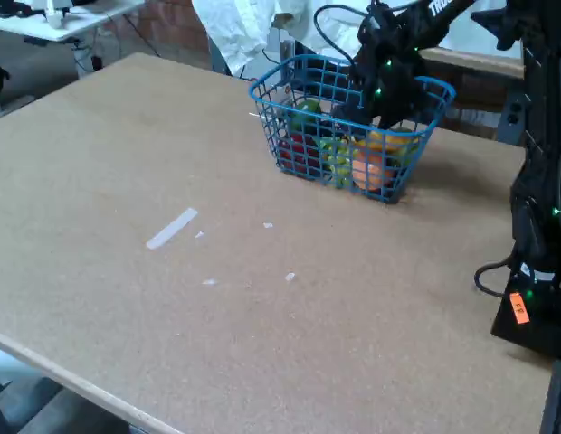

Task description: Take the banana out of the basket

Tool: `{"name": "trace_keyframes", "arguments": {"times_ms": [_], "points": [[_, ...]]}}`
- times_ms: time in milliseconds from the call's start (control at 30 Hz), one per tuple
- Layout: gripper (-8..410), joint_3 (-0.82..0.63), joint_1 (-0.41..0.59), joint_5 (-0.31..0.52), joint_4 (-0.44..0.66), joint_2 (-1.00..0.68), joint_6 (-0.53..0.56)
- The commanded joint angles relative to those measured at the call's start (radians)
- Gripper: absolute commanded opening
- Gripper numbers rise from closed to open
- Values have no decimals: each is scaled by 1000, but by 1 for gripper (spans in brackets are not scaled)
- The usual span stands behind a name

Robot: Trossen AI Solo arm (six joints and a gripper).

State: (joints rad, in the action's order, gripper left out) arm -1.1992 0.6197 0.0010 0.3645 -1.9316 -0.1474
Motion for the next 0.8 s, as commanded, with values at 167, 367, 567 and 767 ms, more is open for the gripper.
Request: {"name": "trace_keyframes", "arguments": {"times_ms": [167,367,567,767], "points": [[35,0,-1,-3,-2,2,16],[3,0,-2,-4,-1,2,17],[2,0,-2,-4,-1,8,23],[2,-24,-3,-1,45,57,23]]}}
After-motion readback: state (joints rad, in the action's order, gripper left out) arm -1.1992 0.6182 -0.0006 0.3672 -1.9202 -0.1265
